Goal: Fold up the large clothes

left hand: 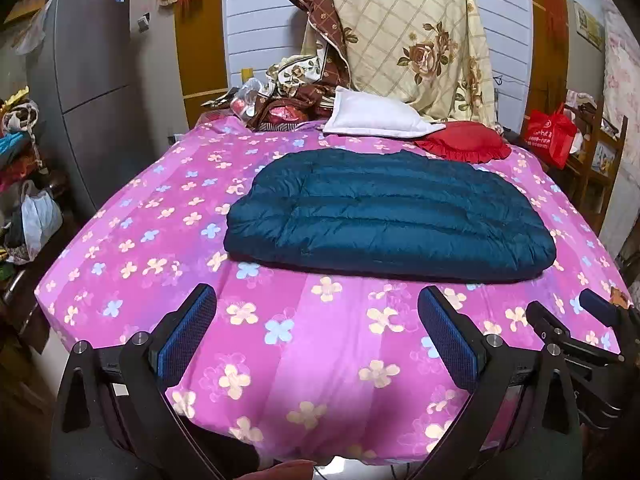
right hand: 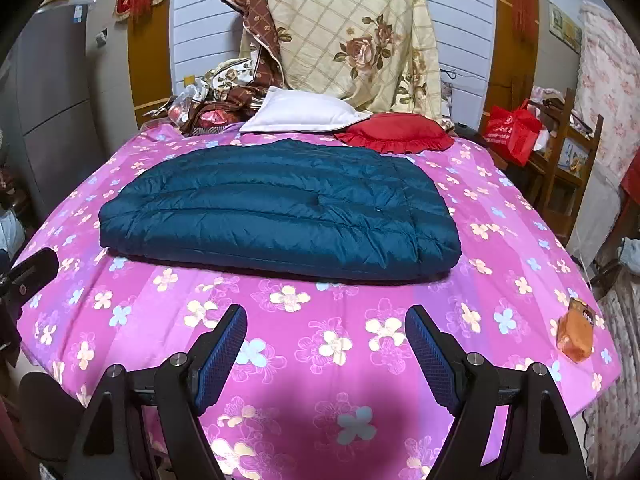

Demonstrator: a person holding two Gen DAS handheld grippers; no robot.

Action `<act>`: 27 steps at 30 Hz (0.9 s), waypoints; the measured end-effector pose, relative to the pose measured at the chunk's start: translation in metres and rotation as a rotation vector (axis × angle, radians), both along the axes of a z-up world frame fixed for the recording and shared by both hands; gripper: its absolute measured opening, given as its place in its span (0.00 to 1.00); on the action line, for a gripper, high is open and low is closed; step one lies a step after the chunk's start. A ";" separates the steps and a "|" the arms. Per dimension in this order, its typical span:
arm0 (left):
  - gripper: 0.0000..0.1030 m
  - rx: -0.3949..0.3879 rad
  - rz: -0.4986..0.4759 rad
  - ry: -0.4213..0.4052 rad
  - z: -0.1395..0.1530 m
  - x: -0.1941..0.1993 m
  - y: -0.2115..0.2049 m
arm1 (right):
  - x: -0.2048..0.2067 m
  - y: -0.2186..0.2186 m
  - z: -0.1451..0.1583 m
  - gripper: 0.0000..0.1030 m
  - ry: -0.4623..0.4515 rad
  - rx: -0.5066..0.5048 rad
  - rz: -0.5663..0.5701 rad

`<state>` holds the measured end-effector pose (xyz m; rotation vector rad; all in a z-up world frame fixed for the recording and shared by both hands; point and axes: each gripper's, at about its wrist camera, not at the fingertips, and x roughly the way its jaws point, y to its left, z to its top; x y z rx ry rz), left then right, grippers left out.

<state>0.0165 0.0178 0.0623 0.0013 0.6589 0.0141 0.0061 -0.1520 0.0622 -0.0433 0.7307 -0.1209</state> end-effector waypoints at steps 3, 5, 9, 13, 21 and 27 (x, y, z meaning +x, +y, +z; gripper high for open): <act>0.98 -0.001 -0.005 0.010 -0.003 0.001 -0.002 | 0.000 0.000 0.000 0.77 0.006 -0.001 -0.004; 0.98 -0.001 -0.007 0.016 -0.004 0.001 -0.002 | 0.000 0.000 0.000 0.77 0.009 -0.001 -0.006; 0.98 0.000 -0.007 0.022 -0.007 0.001 -0.003 | 0.000 0.000 0.000 0.77 0.012 -0.001 -0.009; 0.98 -0.003 -0.006 0.030 -0.010 0.002 -0.003 | 0.001 0.000 -0.001 0.77 0.019 0.004 -0.013; 0.98 -0.006 -0.008 0.035 -0.013 0.001 -0.003 | 0.002 0.000 -0.004 0.77 0.029 0.002 -0.018; 0.98 -0.002 -0.014 0.041 -0.015 0.001 -0.006 | 0.003 -0.002 -0.006 0.77 0.038 0.001 -0.022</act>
